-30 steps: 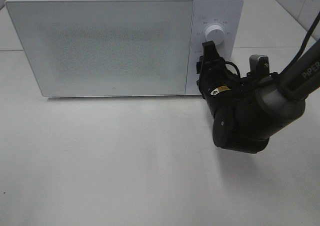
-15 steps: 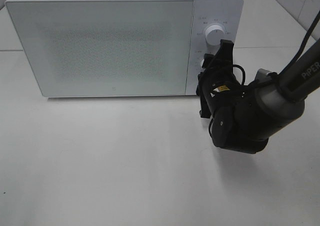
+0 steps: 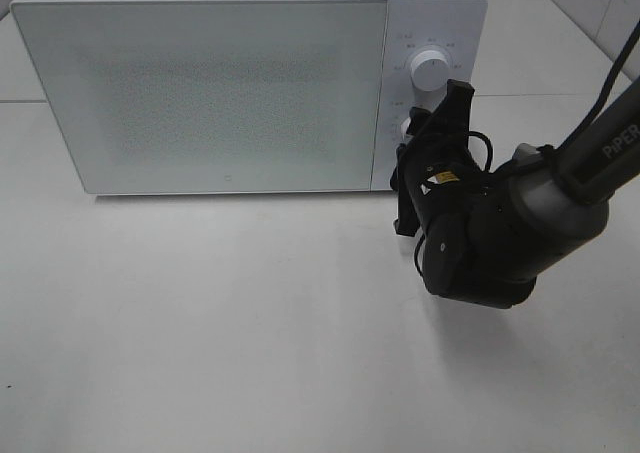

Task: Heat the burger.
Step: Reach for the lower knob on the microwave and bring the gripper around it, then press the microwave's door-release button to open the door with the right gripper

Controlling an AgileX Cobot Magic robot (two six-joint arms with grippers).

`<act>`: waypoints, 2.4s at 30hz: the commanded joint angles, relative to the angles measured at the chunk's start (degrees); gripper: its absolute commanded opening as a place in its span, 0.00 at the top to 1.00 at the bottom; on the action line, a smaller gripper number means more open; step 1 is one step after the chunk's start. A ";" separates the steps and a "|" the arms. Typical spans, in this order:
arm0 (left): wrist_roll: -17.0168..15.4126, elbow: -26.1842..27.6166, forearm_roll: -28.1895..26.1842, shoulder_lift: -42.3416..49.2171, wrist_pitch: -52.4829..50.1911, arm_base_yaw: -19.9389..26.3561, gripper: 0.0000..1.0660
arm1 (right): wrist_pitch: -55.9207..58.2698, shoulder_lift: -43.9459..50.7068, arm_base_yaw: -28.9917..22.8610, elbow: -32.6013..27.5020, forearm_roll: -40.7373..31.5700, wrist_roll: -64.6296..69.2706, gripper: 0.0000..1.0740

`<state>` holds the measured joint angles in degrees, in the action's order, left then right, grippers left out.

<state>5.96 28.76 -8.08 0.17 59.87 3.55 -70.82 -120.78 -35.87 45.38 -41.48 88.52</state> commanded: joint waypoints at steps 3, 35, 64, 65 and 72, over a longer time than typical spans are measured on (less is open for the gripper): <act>-0.52 -0.34 -0.57 1.55 -0.46 0.06 0.08 | -6.93 0.06 0.40 1.66 1.72 0.40 0.96; -0.52 -0.34 -0.57 1.55 -0.46 0.06 0.08 | -1.32 6.47 0.29 -6.36 7.28 -10.60 0.29; -0.52 -0.34 -0.57 1.55 -0.46 0.06 0.08 | 72.82 41.14 0.46 -9.74 14.38 -102.10 0.29; -0.52 -0.34 -0.57 1.55 -0.46 0.06 0.08 | 75.80 41.25 0.46 -9.05 15.53 -103.42 0.29; -0.52 -0.34 -0.57 1.55 -0.46 0.06 0.08 | 91.27 41.37 0.46 -2.41 27.22 -98.66 0.29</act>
<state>5.90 28.76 -8.08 0.17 59.87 3.55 18.39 -80.10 -35.81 42.11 -16.16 -10.94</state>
